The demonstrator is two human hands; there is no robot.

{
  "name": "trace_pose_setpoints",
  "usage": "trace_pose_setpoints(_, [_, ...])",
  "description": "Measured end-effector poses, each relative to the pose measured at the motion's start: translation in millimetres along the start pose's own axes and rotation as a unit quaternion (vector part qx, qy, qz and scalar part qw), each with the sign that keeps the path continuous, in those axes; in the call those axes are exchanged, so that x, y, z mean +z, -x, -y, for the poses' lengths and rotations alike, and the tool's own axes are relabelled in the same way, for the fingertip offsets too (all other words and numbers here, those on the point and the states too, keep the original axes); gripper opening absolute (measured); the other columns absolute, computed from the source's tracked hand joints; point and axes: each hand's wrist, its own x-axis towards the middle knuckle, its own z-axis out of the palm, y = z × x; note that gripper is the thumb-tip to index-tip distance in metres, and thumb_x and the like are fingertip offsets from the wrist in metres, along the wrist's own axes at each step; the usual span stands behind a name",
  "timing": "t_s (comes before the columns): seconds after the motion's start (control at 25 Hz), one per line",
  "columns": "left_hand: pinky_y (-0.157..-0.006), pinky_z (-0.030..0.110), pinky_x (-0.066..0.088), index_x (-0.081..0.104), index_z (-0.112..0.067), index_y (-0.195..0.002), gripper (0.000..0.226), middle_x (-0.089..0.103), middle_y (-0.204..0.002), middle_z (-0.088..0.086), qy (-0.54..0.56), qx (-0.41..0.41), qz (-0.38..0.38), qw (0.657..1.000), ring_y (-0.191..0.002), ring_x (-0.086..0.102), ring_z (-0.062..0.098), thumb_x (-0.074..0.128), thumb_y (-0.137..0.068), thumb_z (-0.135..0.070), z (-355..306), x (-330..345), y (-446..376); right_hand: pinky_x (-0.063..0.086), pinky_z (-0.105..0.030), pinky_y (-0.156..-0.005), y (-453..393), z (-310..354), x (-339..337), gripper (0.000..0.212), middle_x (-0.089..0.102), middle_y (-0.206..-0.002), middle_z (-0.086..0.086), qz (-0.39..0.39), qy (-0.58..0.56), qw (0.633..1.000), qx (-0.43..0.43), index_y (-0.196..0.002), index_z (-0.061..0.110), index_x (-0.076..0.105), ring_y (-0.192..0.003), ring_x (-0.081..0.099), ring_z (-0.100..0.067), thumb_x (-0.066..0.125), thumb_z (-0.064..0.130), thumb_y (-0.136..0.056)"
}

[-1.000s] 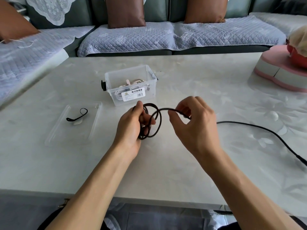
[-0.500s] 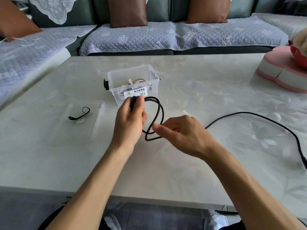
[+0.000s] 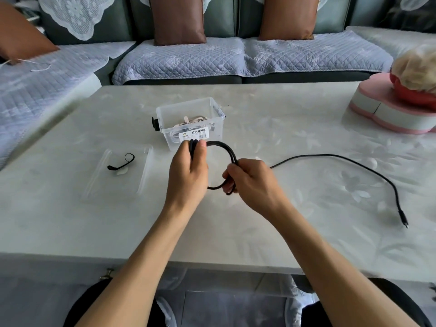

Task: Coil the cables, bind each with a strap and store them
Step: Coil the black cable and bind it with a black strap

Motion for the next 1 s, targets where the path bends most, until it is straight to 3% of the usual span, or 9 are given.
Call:
trace_pose_setpoints(0.16, [-0.043,0.021,0.027,0.042,-0.029,-0.068,0.035,0.033,-0.052,-0.01,0.061,-0.037,-0.02,0.997,-0.046,0.028,0.01,0.041,-0.104,-0.033,-21.7,-16.7,5.3,0.04,-0.018,-0.042,25.9,29.2,-12.5,0.037,0.05,-0.053,-0.008,-0.003,-0.004,1.0,-0.021,-0.079,0.01,0.064,-0.04,0.053,-0.016,0.041,0.028,-0.103])
trace_pose_setpoints(0.36, [-0.041,0.018,0.028,0.039,-0.026,-0.062,0.04,0.037,-0.05,-0.012,0.099,-0.015,-0.06,0.993,-0.047,0.032,0.012,0.045,-0.1,-0.036,-69.1,-52.3,10.8,0.035,-0.029,-0.05,73.8,87.2,-27.5,0.04,0.045,-0.048,0.003,0.05,-0.028,0.998,-0.014,-0.083,0.009,0.067,-0.04,0.038,-0.018,0.04,0.033,-0.102])
trace_pose_setpoints(0.44, [-0.04,0.018,0.028,0.039,-0.024,-0.062,0.039,0.039,-0.054,-0.01,0.094,-0.005,-0.089,0.992,-0.049,0.034,0.013,0.046,-0.099,-0.037,-77.3,-73.0,16.6,0.031,-0.024,-0.046,97.0,103.1,-35.0,0.041,0.045,-0.049,0.005,0.058,-0.001,0.998,-0.025,-0.079,0.013,0.066,-0.043,0.036,-0.018,0.04,0.035,-0.102])
trace_pose_setpoints(0.52, [-0.044,0.022,0.03,0.04,-0.022,-0.063,0.038,0.04,-0.057,-0.005,0.096,-0.026,-0.106,0.989,-0.05,0.034,0.016,0.046,-0.097,-0.038,-75.8,-92.8,22.1,0.027,-0.02,-0.042,120.8,108.7,-38.7,0.041,0.045,-0.052,0.003,0.056,0.018,0.998,-0.025,-0.076,0.014,0.064,-0.039,0.034,-0.014,0.041,0.034,-0.102])
trace_pose_setpoints(0.64, [-0.051,0.03,0.031,0.04,-0.018,-0.062,0.037,0.041,-0.056,0.001,0.113,-0.087,-0.134,0.981,-0.05,0.036,0.021,0.046,-0.094,-0.036,-79.4,-114.3,26.7,0.026,-0.023,-0.043,155.7,111.5,-34.2,0.041,0.044,-0.053,0.002,0.065,0.023,0.997,-0.017,-0.072,0.014,0.062,-0.038,0.031,-0.013,0.041,0.031,-0.102])
trace_pose_setpoints(0.76, [-0.042,0.019,0.025,0.04,-0.013,-0.063,0.038,0.039,-0.055,0.005,0.156,-0.179,-0.177,0.955,-0.036,0.034,0.016,0.042,-0.098,-0.028,-85.3,-129.9,23.9,0.022,-0.024,-0.043,180.0,113.4,-27.8,0.04,0.041,-0.05,0.002,0.065,-0.015,0.998,-0.019,-0.072,0.012,0.059,-0.041,0.029,-0.014,0.041,0.028,-0.103])
trace_pose_setpoints(0.84, [-0.041,0.019,0.027,0.054,-0.006,-0.079,0.034,0.048,-0.065,0.01,0.142,-0.219,-0.195,0.945,-0.04,0.038,0.019,0.04,-0.1,-0.028,-83.5,-138.5,22.0,0.021,-0.024,-0.043,189.7,121.5,-28.1,0.039,0.04,-0.048,0.003,0.065,-0.035,0.997,-0.038,-0.072,0.012,0.058,-0.042,0.028,-0.015,0.042,0.029,-0.103])
trace_pose_setpoints(0.92, [-0.044,0.023,0.03,0.06,-0.002,-0.093,0.036,0.053,-0.079,0.015,0.126,-0.221,-0.2,0.946,-0.049,0.042,0.023,0.039,-0.1,-0.03,-83.9,-143.1,21.1,0.019,-0.023,-0.043,196.0,134.3,-31.9,0.038,0.038,-0.049,0.001,0.062,-0.062,0.994,-0.059,-0.074,0.01,0.057,-0.04,0.026,-0.013,0.041,0.027,-0.104])
trace_pose_setpoints(1.0, [-0.046,0.025,0.03,0.054,-0.005,-0.082,0.036,0.053,-0.08,0.015,0.116,-0.2,-0.2,0.952,-0.053,0.043,0.025,0.038,-0.1,-0.031,-90.6,-144.8,20.1,0.017,-0.021,-0.041,200.4,145.8,-36.3,0.037,0.036,-0.049,0.0,0.058,-0.097,0.991,-0.074,-0.075,0.009,0.055,-0.039,0.024,-0.011,0.04,0.025,-0.105])
